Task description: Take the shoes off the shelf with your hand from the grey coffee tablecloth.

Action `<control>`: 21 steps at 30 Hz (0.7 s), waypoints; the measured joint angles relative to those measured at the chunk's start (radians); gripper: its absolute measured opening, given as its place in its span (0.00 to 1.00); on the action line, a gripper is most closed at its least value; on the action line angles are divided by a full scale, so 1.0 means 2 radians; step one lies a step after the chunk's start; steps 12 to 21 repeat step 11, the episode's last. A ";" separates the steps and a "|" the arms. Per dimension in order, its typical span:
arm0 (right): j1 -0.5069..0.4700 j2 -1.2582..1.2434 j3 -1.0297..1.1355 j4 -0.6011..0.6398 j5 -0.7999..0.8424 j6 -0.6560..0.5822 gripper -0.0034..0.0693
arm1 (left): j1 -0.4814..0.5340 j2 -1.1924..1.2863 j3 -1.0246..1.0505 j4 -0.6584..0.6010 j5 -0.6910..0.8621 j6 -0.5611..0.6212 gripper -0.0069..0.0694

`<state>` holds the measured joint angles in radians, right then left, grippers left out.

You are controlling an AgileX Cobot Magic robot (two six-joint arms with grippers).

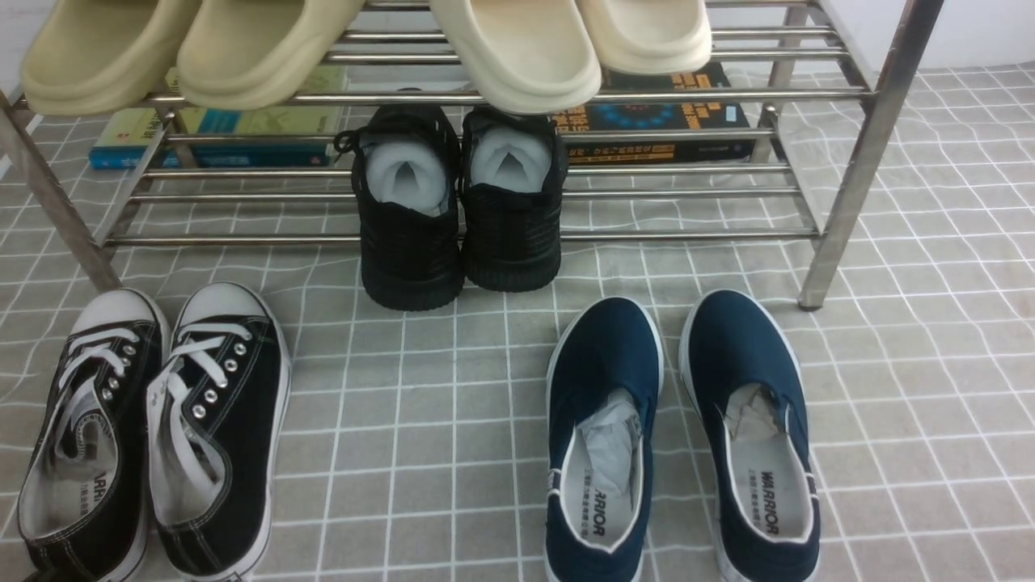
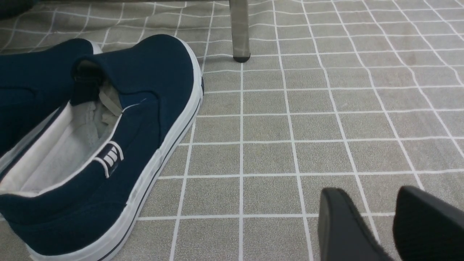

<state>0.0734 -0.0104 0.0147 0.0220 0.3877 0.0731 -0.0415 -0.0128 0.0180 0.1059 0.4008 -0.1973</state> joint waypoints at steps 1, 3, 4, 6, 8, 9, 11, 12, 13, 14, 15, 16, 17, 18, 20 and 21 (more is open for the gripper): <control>0.000 0.000 0.000 0.000 0.000 0.000 0.38 | 0.000 0.000 0.000 0.000 0.000 0.000 0.17; 0.000 0.000 0.000 0.000 0.000 0.000 0.38 | 0.000 0.000 0.000 0.000 0.000 0.000 0.17; 0.000 0.000 0.000 0.000 0.000 0.000 0.38 | 0.000 0.000 0.000 0.000 0.000 0.000 0.17; 0.000 0.000 0.000 0.000 0.000 0.000 0.38 | 0.000 0.000 0.000 0.000 -0.001 0.000 0.17; 0.000 0.000 0.000 0.000 0.000 0.000 0.38 | 0.000 0.000 0.000 0.000 -0.001 0.000 0.17; 0.000 0.000 0.000 0.000 0.000 0.000 0.38 | 0.000 0.000 0.000 0.000 -0.001 0.000 0.17; 0.000 0.000 0.000 0.000 0.000 0.000 0.38 | 0.000 0.000 0.000 0.000 -0.001 0.000 0.17; 0.000 0.000 0.000 0.000 0.000 0.000 0.38 | 0.000 0.000 0.000 0.000 -0.001 0.000 0.17; 0.000 0.000 0.000 0.000 0.000 0.000 0.38 | 0.000 0.000 0.000 0.000 -0.001 0.000 0.17; 0.000 0.000 0.000 0.000 0.000 0.000 0.38 | 0.000 0.000 0.000 0.000 -0.001 0.000 0.17; 0.000 0.000 0.000 0.000 0.000 0.000 0.38 | 0.000 0.000 0.000 0.000 -0.001 0.000 0.17; 0.000 0.000 0.000 0.000 0.000 0.000 0.38 | 0.000 0.000 0.000 0.000 -0.001 0.000 0.17; 0.000 0.000 0.000 0.000 0.000 0.000 0.38 | 0.000 0.000 0.000 0.000 -0.001 0.000 0.17; 0.000 0.000 0.000 0.000 0.000 0.000 0.38 | 0.000 0.000 0.000 0.000 -0.001 0.000 0.17; 0.000 0.000 0.000 0.000 0.000 0.000 0.38 | 0.000 0.000 0.000 0.000 -0.001 0.000 0.17; 0.000 0.000 0.000 0.000 0.000 0.000 0.38 | 0.000 0.000 0.000 0.000 -0.001 0.000 0.17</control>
